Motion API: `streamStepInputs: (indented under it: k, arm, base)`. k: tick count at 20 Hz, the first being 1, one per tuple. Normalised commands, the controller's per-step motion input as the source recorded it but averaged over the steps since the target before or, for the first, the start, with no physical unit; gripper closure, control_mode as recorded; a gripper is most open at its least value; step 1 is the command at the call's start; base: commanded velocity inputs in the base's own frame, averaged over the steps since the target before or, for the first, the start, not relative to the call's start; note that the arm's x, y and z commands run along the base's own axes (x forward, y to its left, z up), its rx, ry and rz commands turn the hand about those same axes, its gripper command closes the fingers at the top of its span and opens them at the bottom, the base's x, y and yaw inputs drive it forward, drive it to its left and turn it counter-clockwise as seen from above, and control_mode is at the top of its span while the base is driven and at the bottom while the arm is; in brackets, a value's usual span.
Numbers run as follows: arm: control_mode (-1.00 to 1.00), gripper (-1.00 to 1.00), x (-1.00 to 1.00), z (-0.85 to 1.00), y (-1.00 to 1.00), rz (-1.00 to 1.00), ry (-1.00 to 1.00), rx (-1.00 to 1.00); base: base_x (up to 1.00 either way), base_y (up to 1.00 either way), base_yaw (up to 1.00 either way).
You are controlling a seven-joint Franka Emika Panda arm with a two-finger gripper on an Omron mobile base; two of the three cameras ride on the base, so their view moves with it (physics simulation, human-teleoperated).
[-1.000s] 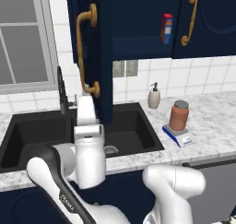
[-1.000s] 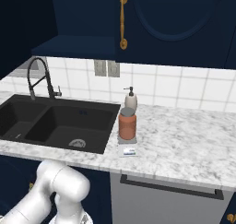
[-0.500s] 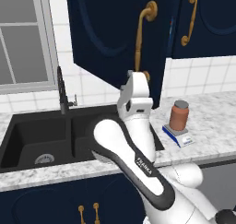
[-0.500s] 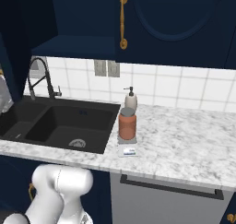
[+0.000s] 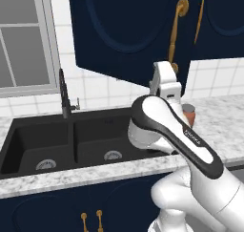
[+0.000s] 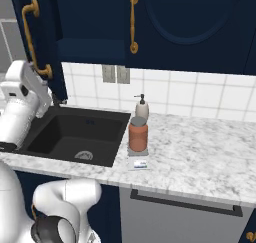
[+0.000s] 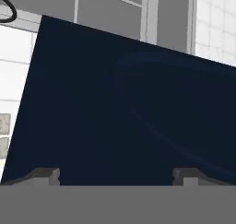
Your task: Pick the honey bottle and place it on the digital scale for weighing, and close the cabinet.
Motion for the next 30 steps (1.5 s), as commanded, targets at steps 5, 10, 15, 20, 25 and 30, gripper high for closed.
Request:
streamStepInputs:
  k: [5,10,15,20,25,30]
  arm:
    - [-1.0,-1.0,0.99,0.23,0.18,-0.37,-0.13,-0.15]
    - [-1.0,-1.0,0.68,0.28,-0.05,-0.15,0.0,0.0]
    - [-1.0,-1.0,0.57,0.03,-0.06,0.0,-0.15,-0.02]
    - [-1.0,-1.0,0.65,0.0,-0.16,0.0,-0.08,0.0]
    - [-1.0,-1.0,0.98,0.0,-0.23,0.01,0.0,0.0]
    - [-1.0,-1.0,0.9,-0.02,-0.14,0.02,-0.03,0.0]
  base:
    - [0.0,0.0,0.0]
    - [0.0,0.0,0.0]
    - [0.0,0.0,0.0]
    - [0.0,0.0,0.0]
    - [0.0,0.0,0.0]
    - [0.0,0.0,0.0]
